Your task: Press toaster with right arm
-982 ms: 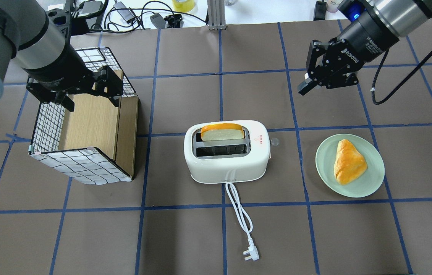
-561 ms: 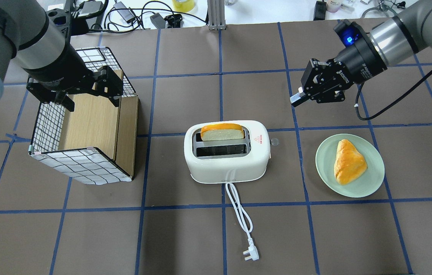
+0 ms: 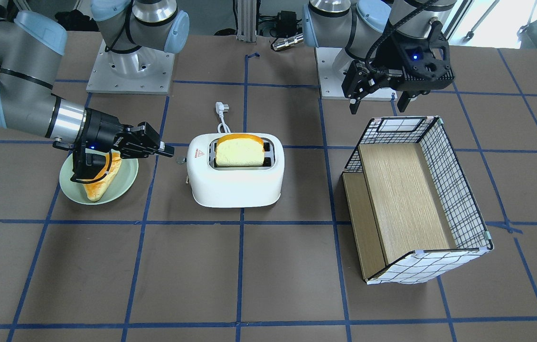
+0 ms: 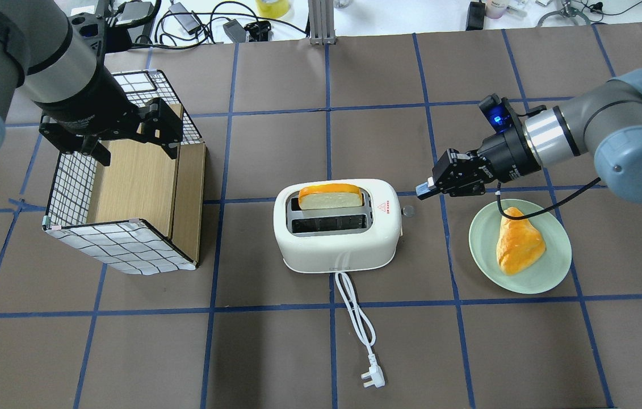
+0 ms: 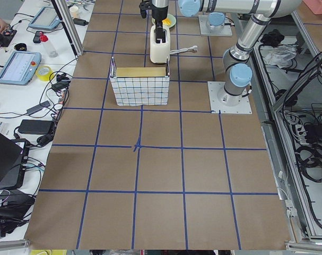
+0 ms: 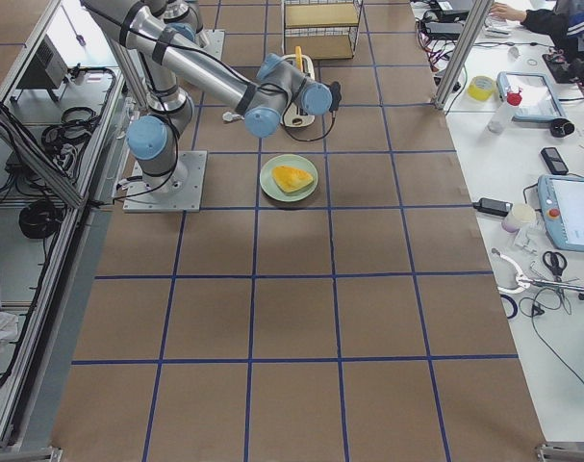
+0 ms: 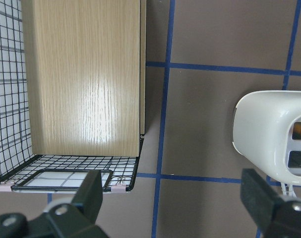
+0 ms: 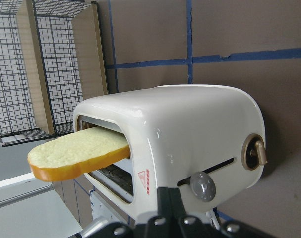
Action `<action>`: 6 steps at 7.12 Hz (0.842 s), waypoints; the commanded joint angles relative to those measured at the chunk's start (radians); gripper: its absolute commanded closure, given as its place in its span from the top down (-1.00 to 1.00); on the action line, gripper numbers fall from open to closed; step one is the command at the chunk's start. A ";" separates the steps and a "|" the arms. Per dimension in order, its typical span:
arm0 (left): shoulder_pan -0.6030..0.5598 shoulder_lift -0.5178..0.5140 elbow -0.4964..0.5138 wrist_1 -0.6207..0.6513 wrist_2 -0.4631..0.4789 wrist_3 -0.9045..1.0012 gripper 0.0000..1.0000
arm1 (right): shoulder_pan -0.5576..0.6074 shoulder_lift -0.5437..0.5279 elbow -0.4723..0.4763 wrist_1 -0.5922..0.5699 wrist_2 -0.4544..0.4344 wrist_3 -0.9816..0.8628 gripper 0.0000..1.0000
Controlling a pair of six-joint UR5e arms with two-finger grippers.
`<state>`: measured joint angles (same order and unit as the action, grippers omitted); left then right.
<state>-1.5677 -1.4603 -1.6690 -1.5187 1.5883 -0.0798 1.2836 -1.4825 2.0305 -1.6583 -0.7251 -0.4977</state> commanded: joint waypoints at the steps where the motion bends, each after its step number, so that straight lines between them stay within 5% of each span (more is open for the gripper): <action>1: 0.000 0.000 0.000 0.000 0.001 0.000 1.00 | 0.000 0.014 0.036 -0.054 0.016 -0.005 -1.00; 6: 0.000 0.000 0.000 0.000 -0.001 0.000 1.00 | 0.002 0.047 0.050 -0.075 0.044 -0.030 -1.00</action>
<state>-1.5677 -1.4603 -1.6690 -1.5187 1.5877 -0.0798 1.2854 -1.4439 2.0794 -1.7299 -0.6703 -0.5252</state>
